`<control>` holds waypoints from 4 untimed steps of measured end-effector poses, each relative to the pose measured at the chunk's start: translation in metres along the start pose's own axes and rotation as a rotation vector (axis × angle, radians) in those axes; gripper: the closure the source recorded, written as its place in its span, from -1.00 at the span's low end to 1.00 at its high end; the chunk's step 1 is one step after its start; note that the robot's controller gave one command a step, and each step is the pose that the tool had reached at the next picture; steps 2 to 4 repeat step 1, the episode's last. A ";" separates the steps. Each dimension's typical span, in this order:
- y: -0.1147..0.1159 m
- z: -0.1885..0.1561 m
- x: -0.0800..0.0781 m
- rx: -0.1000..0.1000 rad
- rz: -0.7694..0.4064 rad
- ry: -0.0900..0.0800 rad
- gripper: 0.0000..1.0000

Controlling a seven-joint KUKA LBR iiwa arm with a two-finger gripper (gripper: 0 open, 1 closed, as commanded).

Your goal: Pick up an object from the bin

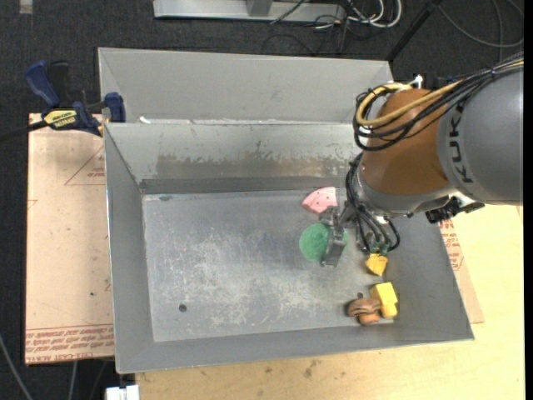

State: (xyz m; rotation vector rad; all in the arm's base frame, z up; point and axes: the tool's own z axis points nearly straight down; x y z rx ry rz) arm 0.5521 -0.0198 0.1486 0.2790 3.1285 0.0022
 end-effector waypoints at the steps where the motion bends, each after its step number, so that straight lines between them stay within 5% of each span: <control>1: 0.000 -0.018 0.000 0.000 0.000 -0.001 1.00; 4: 0.000 -0.018 0.000 0.000 0.000 -0.001 1.00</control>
Offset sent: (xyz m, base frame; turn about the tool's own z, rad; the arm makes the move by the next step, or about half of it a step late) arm 0.0001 0.0002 0.0039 0.0000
